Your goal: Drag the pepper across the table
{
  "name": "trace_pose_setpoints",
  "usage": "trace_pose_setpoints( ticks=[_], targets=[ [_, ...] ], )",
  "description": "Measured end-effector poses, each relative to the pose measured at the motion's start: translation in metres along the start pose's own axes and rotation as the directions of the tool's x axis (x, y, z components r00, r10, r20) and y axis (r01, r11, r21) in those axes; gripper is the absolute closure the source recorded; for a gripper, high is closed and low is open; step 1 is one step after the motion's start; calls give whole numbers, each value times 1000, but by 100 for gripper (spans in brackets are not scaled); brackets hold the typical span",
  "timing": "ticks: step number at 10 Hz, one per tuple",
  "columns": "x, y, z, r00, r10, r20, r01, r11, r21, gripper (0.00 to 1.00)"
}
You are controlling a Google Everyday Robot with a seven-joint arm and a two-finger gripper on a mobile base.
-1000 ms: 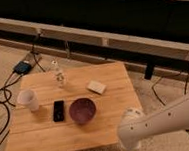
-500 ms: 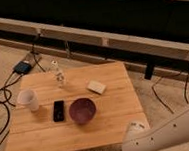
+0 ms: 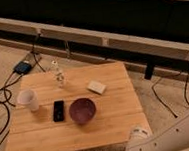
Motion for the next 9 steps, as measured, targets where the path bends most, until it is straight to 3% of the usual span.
trace_pose_setpoints(
  ticks=[9],
  targets=[
    [0, 0, -2, 1000, 3, 10, -3, 1000, -6, 20]
  ],
)
